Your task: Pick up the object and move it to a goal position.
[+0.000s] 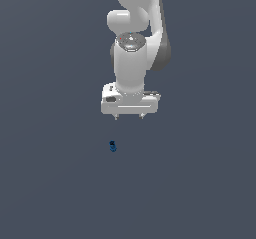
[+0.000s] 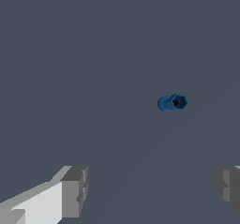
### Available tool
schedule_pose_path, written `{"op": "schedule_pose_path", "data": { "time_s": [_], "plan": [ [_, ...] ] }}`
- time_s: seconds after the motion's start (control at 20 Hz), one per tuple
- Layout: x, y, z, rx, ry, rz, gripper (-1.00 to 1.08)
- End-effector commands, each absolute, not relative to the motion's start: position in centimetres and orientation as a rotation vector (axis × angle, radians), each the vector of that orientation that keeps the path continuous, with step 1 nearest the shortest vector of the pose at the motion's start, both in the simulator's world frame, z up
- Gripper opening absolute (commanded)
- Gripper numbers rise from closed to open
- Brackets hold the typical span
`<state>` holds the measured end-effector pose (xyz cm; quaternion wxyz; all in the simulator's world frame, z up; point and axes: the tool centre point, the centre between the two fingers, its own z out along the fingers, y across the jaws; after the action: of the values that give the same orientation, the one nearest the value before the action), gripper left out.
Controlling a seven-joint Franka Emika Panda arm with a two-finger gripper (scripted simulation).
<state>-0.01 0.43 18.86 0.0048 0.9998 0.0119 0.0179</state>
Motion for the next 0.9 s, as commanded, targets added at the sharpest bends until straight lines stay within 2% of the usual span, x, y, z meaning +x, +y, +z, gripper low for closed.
{"op": "schedule_pose_path", "data": {
  "time_s": [0.0,0.4,0.85],
  "plan": [
    [0.0,0.4,18.9,3.131,0.037,0.056,1.00],
    [0.9,0.5,21.1,3.106,0.087,0.104,1.00],
    [1.5,-0.2,20.1,3.108,0.101,0.093,1.00]
  ]
}}
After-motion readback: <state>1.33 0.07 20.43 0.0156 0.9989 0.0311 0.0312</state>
